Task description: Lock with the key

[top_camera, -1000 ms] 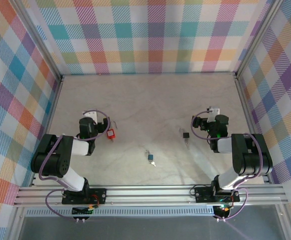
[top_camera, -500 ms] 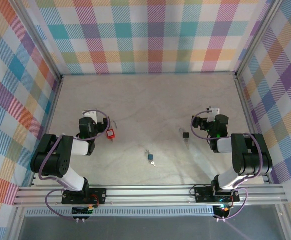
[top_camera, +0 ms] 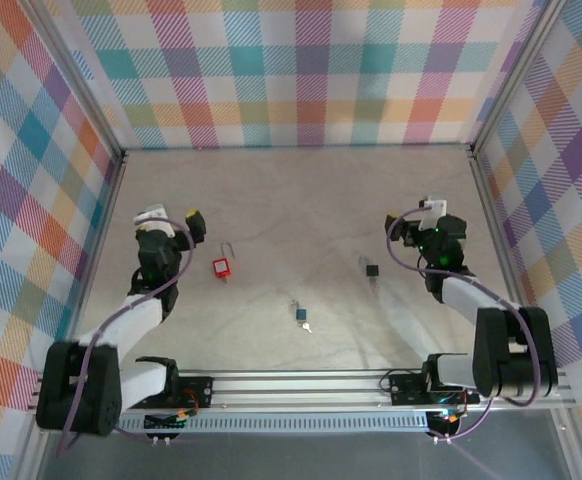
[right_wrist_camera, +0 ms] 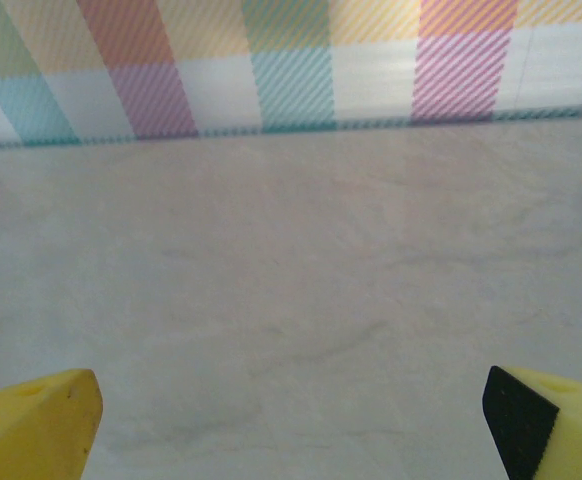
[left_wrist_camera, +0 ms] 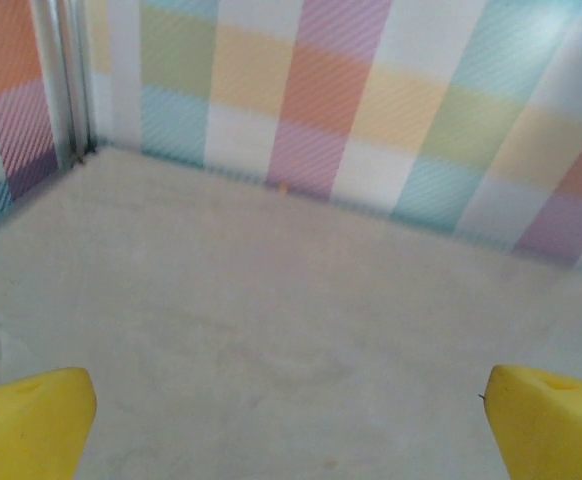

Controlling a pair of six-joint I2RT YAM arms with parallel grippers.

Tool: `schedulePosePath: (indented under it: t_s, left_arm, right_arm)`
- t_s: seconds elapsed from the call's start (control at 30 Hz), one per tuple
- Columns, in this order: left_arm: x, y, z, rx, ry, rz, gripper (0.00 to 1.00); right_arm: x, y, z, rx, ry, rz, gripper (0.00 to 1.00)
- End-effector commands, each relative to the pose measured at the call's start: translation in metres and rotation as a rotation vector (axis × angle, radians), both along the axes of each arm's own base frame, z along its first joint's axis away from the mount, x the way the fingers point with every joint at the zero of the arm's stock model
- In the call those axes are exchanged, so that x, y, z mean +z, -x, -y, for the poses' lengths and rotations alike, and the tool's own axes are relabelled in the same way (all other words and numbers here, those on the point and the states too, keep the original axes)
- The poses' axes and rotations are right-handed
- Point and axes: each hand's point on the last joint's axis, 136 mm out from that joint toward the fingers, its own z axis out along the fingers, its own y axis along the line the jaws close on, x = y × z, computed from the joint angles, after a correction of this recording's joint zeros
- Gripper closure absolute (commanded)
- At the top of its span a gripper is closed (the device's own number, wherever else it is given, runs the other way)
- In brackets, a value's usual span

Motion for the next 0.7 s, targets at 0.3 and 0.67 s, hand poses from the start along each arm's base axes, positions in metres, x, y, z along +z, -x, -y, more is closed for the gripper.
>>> schedulePosePath:
  t_s: [0.3,0.67]
  left_arm:
    - [0.049,0.050,0.018,-0.012,0.802,0.034,0.00]
    - [0.010,0.098,0.057,0.122,0.656,-0.471,0.00]
  right_arm:
    - [0.052,0.006,-0.059,0.148,-0.677,-0.308,0.01]
    - [0.045,0.028,-0.084,0.147,-0.462,-0.444,0.01]
